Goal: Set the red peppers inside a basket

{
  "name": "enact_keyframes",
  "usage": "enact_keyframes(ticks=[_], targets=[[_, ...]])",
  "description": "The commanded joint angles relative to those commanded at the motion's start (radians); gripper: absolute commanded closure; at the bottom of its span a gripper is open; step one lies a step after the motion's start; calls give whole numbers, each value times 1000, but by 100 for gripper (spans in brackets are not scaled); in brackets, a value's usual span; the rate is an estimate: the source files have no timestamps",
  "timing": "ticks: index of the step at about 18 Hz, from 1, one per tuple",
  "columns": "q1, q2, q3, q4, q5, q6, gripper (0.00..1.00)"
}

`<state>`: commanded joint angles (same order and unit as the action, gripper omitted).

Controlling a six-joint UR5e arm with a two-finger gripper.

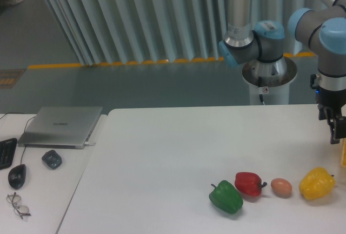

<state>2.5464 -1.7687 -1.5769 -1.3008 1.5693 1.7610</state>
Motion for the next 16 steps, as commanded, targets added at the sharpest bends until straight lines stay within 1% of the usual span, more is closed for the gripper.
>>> enact_keyframes(ticks=[3, 9, 12, 15, 16], targets=[[-2, 0, 0, 0, 0, -12, 0], [-3, 0, 0, 0, 0, -87, 0], [-31, -3, 2, 0, -3, -190, 0], [-98, -29, 9, 3, -2, -366, 0], [-113, -41, 11, 24, 0, -408, 0]])
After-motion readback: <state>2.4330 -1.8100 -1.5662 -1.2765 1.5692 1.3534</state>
